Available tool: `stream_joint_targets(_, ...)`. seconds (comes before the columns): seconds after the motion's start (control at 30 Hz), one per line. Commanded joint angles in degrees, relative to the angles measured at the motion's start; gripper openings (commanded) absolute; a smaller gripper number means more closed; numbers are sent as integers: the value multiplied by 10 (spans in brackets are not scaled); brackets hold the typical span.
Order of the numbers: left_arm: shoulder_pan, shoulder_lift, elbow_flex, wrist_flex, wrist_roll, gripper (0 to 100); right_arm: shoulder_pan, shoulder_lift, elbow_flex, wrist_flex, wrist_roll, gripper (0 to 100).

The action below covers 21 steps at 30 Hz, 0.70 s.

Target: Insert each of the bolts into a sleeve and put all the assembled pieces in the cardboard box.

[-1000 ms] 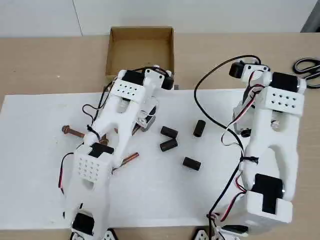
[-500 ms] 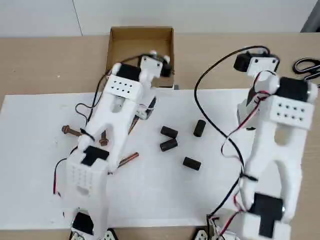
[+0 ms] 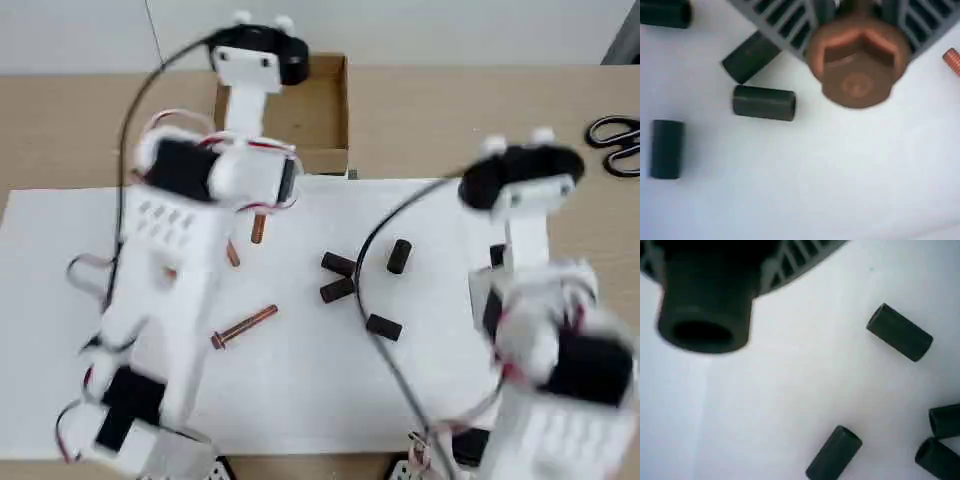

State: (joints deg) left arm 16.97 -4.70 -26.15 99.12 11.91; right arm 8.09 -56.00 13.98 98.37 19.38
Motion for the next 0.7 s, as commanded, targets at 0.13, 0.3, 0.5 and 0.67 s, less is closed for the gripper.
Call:
stream_joint_targets(0.13,-1,-207,142,-1,47,5,-1,-165,119,-34,6,3)
stream_joint_targets(0.3,-2,-324,300,-72,57,5,-6,-251,215,-144,-72,3)
stream_joint_targets(0.5,4,-514,555,-296,57,5,-97,-338,344,-220,-127,3)
stream_joint_targets(0.67,-1,-690,771,-438,59,6,-217,-395,432,-257,-173,3)
